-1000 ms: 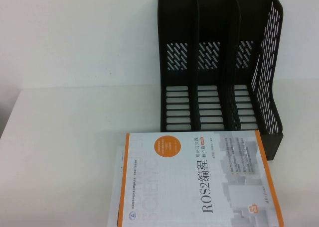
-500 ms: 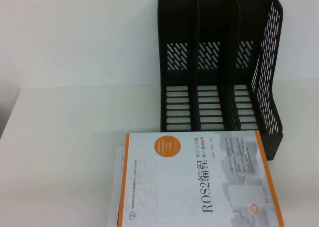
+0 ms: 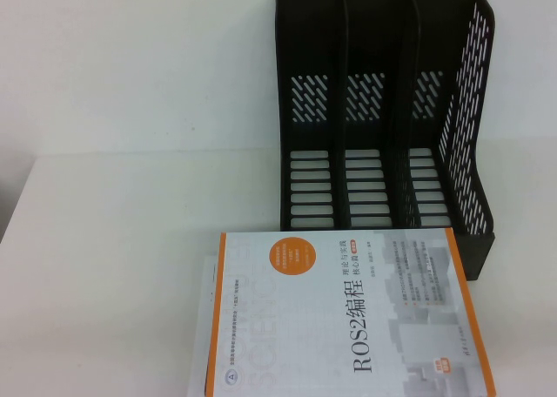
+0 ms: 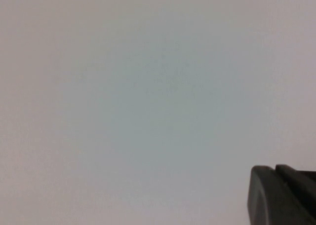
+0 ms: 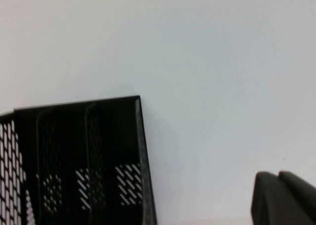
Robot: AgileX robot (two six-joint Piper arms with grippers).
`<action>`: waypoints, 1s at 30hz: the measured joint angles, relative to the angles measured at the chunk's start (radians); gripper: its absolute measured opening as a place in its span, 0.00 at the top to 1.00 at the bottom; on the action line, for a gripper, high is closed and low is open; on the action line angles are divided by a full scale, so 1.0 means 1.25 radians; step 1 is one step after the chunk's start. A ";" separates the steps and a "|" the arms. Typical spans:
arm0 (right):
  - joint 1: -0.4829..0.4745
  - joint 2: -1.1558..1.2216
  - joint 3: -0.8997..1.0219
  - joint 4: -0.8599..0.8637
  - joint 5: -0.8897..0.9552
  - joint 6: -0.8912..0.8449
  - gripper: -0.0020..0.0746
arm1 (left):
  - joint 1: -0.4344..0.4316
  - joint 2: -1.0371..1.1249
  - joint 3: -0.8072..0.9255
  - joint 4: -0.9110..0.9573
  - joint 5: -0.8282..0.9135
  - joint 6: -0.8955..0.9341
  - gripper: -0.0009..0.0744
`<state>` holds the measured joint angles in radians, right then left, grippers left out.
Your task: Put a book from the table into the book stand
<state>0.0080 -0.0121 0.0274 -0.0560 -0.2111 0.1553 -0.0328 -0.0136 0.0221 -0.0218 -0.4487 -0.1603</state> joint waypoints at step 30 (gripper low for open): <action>0.000 0.456 -0.487 0.346 0.723 -0.154 0.97 | 0.000 0.208 -0.264 -0.362 0.731 -0.010 0.99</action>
<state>0.0080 0.5574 -0.5817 0.3763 0.6932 -0.0370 -0.0328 0.2461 -0.3081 -0.4748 0.4648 -0.1728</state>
